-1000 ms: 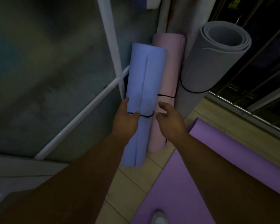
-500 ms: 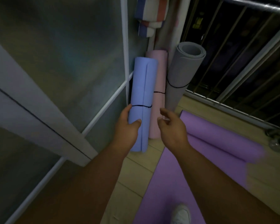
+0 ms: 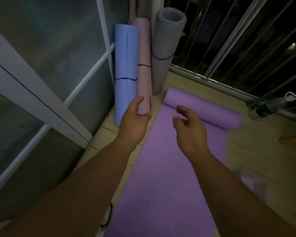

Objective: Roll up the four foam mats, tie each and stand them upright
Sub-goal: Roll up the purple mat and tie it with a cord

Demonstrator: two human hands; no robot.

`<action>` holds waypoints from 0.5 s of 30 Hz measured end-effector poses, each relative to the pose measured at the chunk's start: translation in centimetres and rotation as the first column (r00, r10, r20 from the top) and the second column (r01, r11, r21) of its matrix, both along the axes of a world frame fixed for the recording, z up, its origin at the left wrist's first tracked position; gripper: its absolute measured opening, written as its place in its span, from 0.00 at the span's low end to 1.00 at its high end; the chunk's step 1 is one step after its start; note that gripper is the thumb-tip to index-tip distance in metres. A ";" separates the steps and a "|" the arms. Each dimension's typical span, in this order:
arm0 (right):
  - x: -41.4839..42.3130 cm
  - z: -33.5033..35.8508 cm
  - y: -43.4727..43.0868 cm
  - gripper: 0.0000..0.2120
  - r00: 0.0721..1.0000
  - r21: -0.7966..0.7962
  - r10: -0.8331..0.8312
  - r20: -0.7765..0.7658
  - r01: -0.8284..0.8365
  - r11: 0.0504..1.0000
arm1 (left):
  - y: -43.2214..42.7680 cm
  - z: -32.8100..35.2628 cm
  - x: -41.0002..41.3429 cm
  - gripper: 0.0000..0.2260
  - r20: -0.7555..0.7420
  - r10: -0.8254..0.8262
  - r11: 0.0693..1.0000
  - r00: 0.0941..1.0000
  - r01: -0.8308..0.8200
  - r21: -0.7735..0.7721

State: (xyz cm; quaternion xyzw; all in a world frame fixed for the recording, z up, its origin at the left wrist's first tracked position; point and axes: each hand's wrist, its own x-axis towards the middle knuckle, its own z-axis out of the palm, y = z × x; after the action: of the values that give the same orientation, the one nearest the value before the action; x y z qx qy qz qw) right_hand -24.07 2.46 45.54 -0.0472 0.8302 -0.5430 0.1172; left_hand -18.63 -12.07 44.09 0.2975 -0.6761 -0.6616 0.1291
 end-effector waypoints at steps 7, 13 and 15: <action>2.0 -6.8 11.8 0.17 0.998 0.008 -0.041 0.037 0.041 0.999 | 10.4 -4.6 1.2 0.23 0.063 -0.028 0.999 0.998 0.030 -0.037; 4.6 -14.5 18.5 0.14 0.992 0.006 -0.108 0.063 0.108 0.994 | 16.8 -12.7 2.5 0.21 0.067 -0.086 0.996 0.994 0.087 -0.013; 5.3 -17.2 20.1 0.14 0.987 0.015 -0.146 0.073 0.145 0.989 | 18.4 -15.6 2.6 0.21 0.061 -0.125 0.992 0.990 0.126 -0.011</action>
State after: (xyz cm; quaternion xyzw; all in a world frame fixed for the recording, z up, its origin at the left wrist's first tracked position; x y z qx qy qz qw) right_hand -18.78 22.55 28.34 0.0343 0.8292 -0.5473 0.1082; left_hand -16.03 6.34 28.46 0.2731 -0.7020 -0.6541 0.0690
